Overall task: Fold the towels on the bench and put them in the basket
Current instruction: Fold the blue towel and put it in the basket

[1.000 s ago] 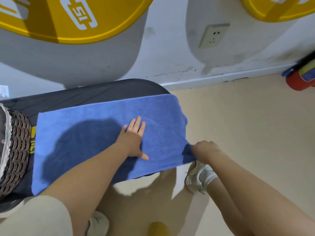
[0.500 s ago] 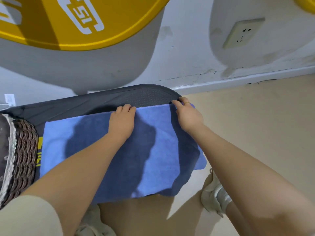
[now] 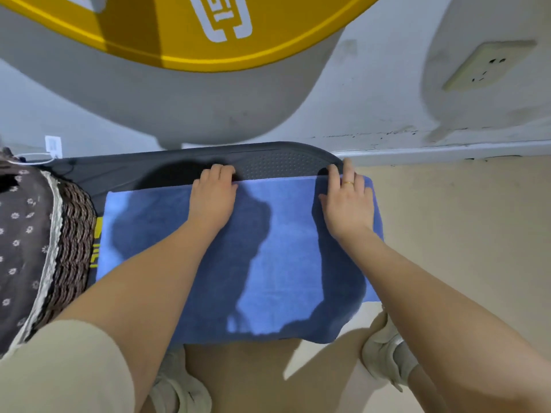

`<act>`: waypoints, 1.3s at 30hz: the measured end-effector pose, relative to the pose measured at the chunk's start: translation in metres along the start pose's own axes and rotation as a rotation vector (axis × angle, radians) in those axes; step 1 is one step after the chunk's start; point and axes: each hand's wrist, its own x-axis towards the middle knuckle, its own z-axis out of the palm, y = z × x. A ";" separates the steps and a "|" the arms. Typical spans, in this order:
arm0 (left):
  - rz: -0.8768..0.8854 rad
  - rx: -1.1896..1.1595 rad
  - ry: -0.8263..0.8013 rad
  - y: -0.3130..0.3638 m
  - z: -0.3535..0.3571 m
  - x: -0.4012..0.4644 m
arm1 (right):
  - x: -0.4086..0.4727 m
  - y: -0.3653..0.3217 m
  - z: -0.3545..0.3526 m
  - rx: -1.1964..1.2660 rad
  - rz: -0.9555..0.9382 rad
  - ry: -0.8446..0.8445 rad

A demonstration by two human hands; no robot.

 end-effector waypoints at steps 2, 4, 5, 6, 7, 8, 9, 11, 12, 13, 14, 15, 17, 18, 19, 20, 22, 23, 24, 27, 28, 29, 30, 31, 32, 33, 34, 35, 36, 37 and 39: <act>-0.059 -0.096 -0.003 -0.023 -0.003 -0.019 | -0.026 -0.017 0.007 -0.030 -0.151 -0.067; -0.090 -0.142 -0.009 -0.047 -0.007 -0.041 | -0.048 -0.039 0.013 -0.035 -0.320 -0.151; -0.100 -0.145 -0.016 -0.059 -0.009 -0.054 | -0.054 -0.051 0.014 -0.025 -0.378 -0.183; -0.106 -0.131 -0.025 -0.072 -0.010 -0.067 | -0.057 -0.063 0.015 -0.004 -0.416 -0.206; -0.104 -0.101 -0.038 -0.084 -0.010 -0.083 | -0.060 -0.076 0.015 0.019 -0.440 -0.227; -0.093 -0.065 -0.055 -0.094 -0.010 -0.099 | -0.062 -0.089 0.015 0.038 -0.461 -0.243; -0.077 -0.035 -0.074 -0.103 -0.009 -0.116 | -0.067 -0.103 0.016 0.048 -0.484 -0.257; -0.059 -0.022 -0.129 -0.116 -0.004 -0.146 | -0.082 -0.129 0.021 0.034 -0.549 -0.291; -0.058 -0.021 -0.159 -0.124 0.002 -0.159 | -0.092 -0.141 0.027 0.014 -0.584 -0.308; -0.065 -0.008 -0.185 -0.131 0.008 -0.172 | -0.101 -0.149 0.034 -0.015 -0.610 -0.325; -0.088 0.015 -0.207 -0.139 0.015 -0.184 | -0.110 -0.154 0.041 -0.047 -0.617 -0.347; -0.121 0.048 -0.222 -0.147 0.021 -0.196 | -0.117 -0.155 0.048 -0.077 -0.592 -0.376; -0.204 0.070 -0.245 -0.158 0.029 -0.216 | -0.131 -0.145 0.058 -0.136 -0.472 -0.426; -0.237 0.050 -0.256 -0.162 0.031 -0.222 | -0.138 -0.136 0.059 -0.176 -0.395 -0.426; -0.258 0.030 -0.261 -0.163 0.030 -0.227 | -0.144 -0.128 0.058 -0.217 -0.310 -0.415; -0.273 0.014 -0.256 -0.163 0.028 -0.231 | -0.149 -0.121 0.054 -0.242 -0.223 -0.404; -0.338 -0.038 -0.200 -0.158 0.020 -0.238 | -0.157 -0.116 0.041 -0.173 -0.092 -0.381; -0.405 -0.085 -0.167 -0.153 0.015 -0.242 | -0.160 -0.119 0.034 -0.097 -0.079 -0.366; -0.483 -0.151 -0.135 -0.149 0.012 -0.246 | -0.163 -0.124 0.027 -0.032 -0.114 -0.344; -0.704 -0.347 -0.085 -0.138 0.005 -0.250 | -0.170 -0.144 0.012 0.043 -0.315 -0.317; -0.790 -0.413 -0.073 -0.136 0.004 -0.248 | -0.173 -0.150 0.011 0.058 -0.348 -0.324; -0.887 -0.491 -0.052 -0.134 0.003 -0.245 | -0.175 -0.156 0.011 0.081 -0.358 -0.328; -0.983 -0.574 -0.029 -0.132 0.003 -0.240 | -0.178 -0.160 0.012 0.114 -0.352 -0.329; -1.072 -0.646 -0.019 -0.131 0.003 -0.238 | -0.180 -0.164 0.013 0.153 -0.335 -0.331; -1.149 -0.720 -0.016 -0.129 0.004 -0.235 | -0.181 -0.166 0.014 0.192 -0.315 -0.337; -1.202 -0.793 -0.004 -0.128 0.006 -0.234 | -0.183 -0.167 0.015 0.228 -0.299 -0.343; -1.216 -0.833 0.004 -0.128 0.010 -0.233 | -0.183 -0.166 0.017 0.259 -0.290 -0.344; -1.192 -0.826 -0.014 -0.127 0.013 -0.233 | -0.184 -0.165 0.017 0.292 -0.289 -0.332; -1.154 -0.793 -0.048 -0.128 0.015 -0.234 | -0.183 -0.163 0.017 0.328 -0.286 -0.308; -1.125 -0.764 -0.079 -0.130 0.016 -0.234 | -0.181 -0.160 0.017 0.361 -0.277 -0.280; -1.088 -0.743 -0.120 -0.131 0.014 -0.233 | -0.177 -0.154 0.016 0.404 -0.241 -0.236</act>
